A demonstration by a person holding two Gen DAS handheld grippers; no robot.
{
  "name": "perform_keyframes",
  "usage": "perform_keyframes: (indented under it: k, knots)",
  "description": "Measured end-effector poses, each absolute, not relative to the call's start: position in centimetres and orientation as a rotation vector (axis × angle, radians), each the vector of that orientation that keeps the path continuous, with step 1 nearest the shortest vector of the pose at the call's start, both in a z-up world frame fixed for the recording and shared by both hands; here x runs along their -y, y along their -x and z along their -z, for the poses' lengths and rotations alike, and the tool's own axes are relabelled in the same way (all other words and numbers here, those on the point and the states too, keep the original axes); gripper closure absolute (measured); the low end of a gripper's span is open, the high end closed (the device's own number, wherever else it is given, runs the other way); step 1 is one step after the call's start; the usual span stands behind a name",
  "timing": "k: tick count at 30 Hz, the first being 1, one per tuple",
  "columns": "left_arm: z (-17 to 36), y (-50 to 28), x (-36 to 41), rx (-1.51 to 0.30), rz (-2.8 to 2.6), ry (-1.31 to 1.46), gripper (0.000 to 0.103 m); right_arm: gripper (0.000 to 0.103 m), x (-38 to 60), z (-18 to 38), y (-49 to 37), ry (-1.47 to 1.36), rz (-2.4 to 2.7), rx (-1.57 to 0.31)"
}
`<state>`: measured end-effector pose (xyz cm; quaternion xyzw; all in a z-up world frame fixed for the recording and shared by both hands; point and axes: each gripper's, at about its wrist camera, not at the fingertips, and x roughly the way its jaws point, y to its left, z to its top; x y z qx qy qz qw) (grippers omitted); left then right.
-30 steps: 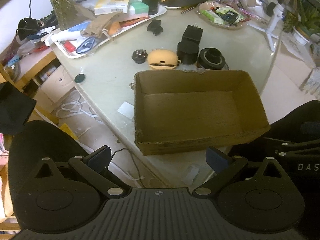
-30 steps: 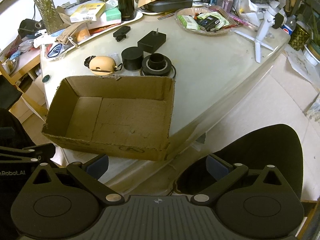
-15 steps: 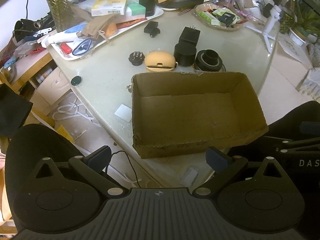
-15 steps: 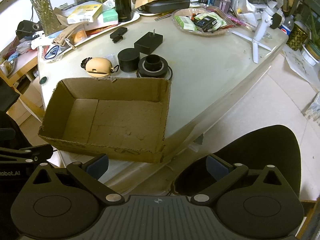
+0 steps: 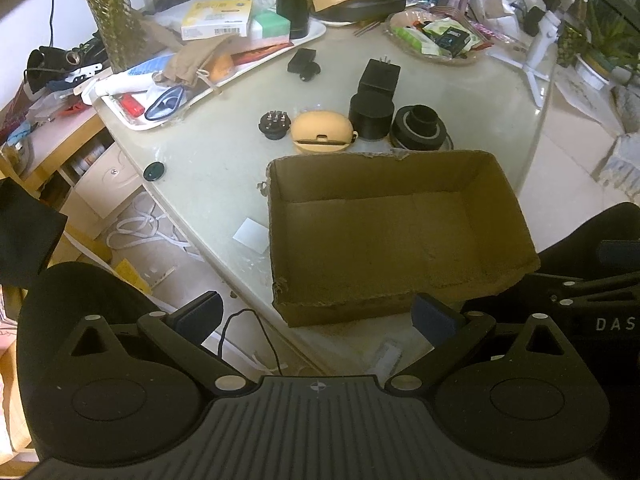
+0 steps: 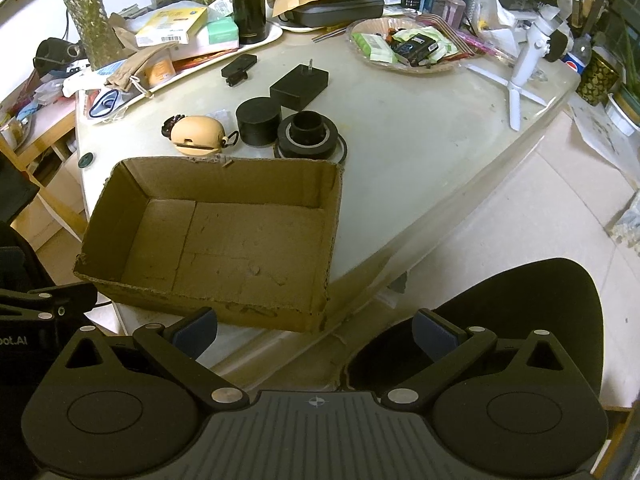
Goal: Organize rigid objects
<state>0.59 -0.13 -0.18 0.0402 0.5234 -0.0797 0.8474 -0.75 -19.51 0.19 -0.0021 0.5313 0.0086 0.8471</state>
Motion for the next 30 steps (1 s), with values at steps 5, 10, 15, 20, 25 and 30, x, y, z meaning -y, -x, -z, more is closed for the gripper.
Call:
perform_keyframes:
  k: [5, 10, 15, 20, 25, 30]
  knots:
    - [0.1, -0.7, 0.0, -1.104, 0.168, -0.082, 0.000, 0.000, 19.5, -0.2, 0.4, 0.012, -0.022, -1.119]
    - [0.0, -1.0, -0.3, -1.103, 0.172, -0.080, 0.000, 0.000, 19.6, -0.1, 0.1, 0.001, -0.027, -1.126]
    - [0.0, -1.2, -0.3, -1.100, 0.173, -0.088, 0.000, 0.000, 19.8, 0.0, -0.1, -0.005, -0.029, -1.127]
    - [0.0, -1.1, -0.1, -1.108, 0.168, -0.094, 0.000, 0.000, 19.9, 0.0, -0.2, 0.000, -0.028, -1.126]
    - [-0.5, -1.1, -0.2, -1.095, 0.196, -0.085, 0.000, 0.000, 20.1, -0.1, -0.5, 0.001, -0.031, -1.122]
    - [-0.7, -1.6, 0.0, -1.068, 0.200, -0.106, 0.000, 0.000, 20.5, -0.3, -1.5, 0.016, -0.031, -1.100]
